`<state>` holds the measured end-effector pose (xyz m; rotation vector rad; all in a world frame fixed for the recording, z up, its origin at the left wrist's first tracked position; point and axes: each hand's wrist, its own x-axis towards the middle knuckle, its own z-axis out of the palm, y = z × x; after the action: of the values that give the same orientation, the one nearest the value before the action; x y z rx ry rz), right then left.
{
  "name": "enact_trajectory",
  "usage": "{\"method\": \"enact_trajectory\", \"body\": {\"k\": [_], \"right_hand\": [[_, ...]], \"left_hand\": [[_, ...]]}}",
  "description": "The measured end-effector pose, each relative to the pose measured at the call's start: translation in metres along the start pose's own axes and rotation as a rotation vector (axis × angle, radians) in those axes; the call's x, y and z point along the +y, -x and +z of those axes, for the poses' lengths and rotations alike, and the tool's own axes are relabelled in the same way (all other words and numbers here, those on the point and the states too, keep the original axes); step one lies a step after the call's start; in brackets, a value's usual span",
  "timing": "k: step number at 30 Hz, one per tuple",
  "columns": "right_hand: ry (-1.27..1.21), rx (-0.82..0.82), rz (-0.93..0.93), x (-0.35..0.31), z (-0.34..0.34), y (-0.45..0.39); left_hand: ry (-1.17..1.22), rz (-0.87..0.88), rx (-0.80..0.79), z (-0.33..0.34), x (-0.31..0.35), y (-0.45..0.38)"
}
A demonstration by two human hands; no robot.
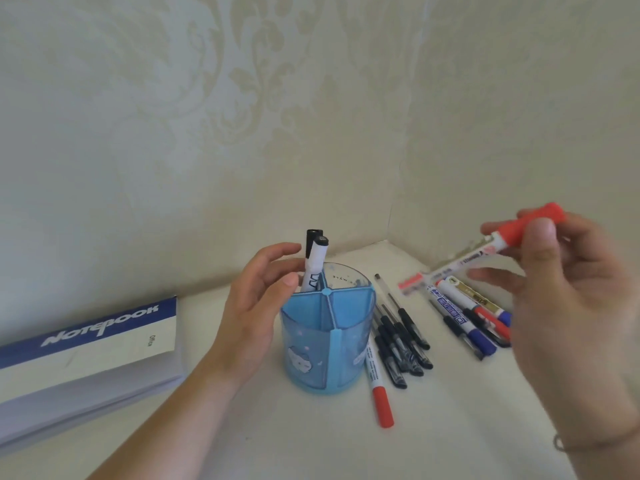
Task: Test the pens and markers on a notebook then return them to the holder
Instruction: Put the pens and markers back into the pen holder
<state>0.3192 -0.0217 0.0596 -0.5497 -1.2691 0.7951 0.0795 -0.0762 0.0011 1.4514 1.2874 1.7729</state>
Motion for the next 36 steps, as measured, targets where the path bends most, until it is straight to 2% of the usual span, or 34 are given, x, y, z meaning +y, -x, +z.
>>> {"method": "enact_trajectory", "body": {"k": [3, 5, 7, 9, 11, 13, 15, 16, 19, 24, 27, 28, 30, 32, 33, 34, 36], "right_hand": [[-0.108, -0.087, -0.051, 0.0, 0.021, 0.014], [-0.132, -0.185, 0.022, 0.004, 0.029, 0.019], [-0.057, -0.335, 0.088, 0.009, 0.031, 0.021], [0.121, -0.481, 0.071, 0.013, 0.026, 0.018], [0.317, -0.481, 0.097, 0.018, 0.01, 0.007], [0.785, -0.427, 0.125, 0.031, -0.019, -0.015], [1.382, -0.502, 0.256, 0.047, -0.051, -0.033], [1.553, -0.534, 0.349, 0.054, -0.062, -0.036], [1.716, -0.519, 0.467, 0.063, -0.076, -0.038], [1.807, -0.606, 0.42, 0.06, -0.072, -0.028], [1.737, -0.571, 0.407, 0.06, -0.065, -0.028], [1.669, -0.491, 0.388, 0.057, -0.063, -0.032], [1.434, -0.246, 0.187, 0.051, -0.062, -0.038], [0.924, 0.014, -0.069, 0.034, -0.047, -0.034], [0.626, 0.082, -0.129, 0.024, -0.037, -0.028], [0.383, 0.098, -0.144, 0.016, -0.027, -0.021], [0.127, 0.055, -0.116, 0.003, -0.009, -0.005]], "left_hand": [[-0.005, -0.016, -0.038, 0.003, 0.0, 0.001], [0.0, -0.012, -0.035, 0.004, 0.001, 0.002], [0.016, -0.002, -0.027, 0.003, 0.002, 0.001], [0.004, 0.014, -0.017, 0.003, 0.003, 0.001], [-0.018, 0.031, 0.003, 0.003, 0.002, 0.0], [-0.03, 0.044, 0.043, 0.002, 0.0, -0.001], [-0.036, 0.042, 0.074, 0.001, -0.001, -0.002], [-0.045, 0.039, 0.079, 0.001, -0.002, -0.003], [-0.063, 0.034, 0.086, 0.001, -0.001, -0.003], [-0.057, 0.028, 0.091, 0.0, -0.002, -0.003], [-0.047, 0.029, 0.101, 0.0, -0.001, -0.003], [-0.043, 0.029, 0.1, 0.0, -0.001, -0.002], [-0.038, 0.031, 0.091, 0.0, -0.001, -0.002], [-0.042, 0.032, 0.081, 0.0, -0.002, -0.002], [-0.052, 0.033, 0.072, 0.0, -0.002, -0.002], [-0.06, 0.033, 0.06, 0.001, -0.002, -0.002], [-0.055, 0.029, 0.038, 0.002, -0.002, -0.002]]}}
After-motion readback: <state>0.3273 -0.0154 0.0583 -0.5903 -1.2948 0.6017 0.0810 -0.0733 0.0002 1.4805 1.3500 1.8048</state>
